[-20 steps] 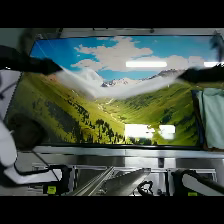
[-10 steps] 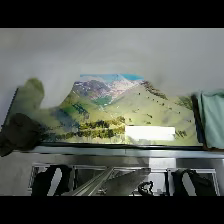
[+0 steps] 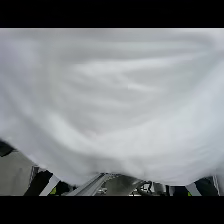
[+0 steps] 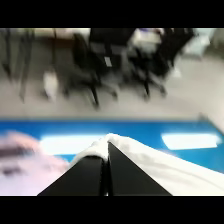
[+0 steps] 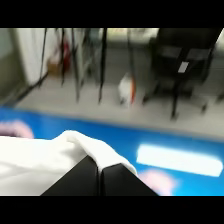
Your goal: Fold the shirts.
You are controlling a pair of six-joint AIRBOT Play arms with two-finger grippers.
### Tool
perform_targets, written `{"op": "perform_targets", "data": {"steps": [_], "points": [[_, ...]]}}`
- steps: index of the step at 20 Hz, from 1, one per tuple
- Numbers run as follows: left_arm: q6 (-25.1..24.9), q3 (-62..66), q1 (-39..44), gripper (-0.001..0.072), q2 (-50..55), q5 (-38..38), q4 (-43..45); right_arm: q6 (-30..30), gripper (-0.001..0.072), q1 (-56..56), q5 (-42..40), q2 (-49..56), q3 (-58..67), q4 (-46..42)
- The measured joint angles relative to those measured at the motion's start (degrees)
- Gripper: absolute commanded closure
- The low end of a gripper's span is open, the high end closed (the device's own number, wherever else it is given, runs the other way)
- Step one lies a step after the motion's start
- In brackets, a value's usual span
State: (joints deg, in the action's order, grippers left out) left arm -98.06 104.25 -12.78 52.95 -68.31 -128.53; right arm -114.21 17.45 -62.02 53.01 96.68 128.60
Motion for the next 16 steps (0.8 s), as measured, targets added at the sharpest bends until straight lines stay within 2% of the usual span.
{"op": "perform_targets", "data": {"steps": [4,8,11,16], "points": [[-4.1,-13.9,9.6,0.0693,13.4,4.7,-0.1,-2.2,0.0691,-2.8,5.2,10.6,-18.5,1.6],[-5.5,-21.0,12.9,0.0694,31.1,13.2,1.7,-3.8,0.0691,-4.3,14.4,26.4,-28.6,2.8],[-5.7,-19.2,12.2,0.0694,44.0,17.6,0.7,-4.1,0.0691,-4.6,18.1,38.2,-27.0,4.8],[-3.9,-5.4,10.2,0.0694,58.1,17.3,-0.8,-1.8,0.0691,-4.0,18.4,51.4,-12.6,5.9]]}}
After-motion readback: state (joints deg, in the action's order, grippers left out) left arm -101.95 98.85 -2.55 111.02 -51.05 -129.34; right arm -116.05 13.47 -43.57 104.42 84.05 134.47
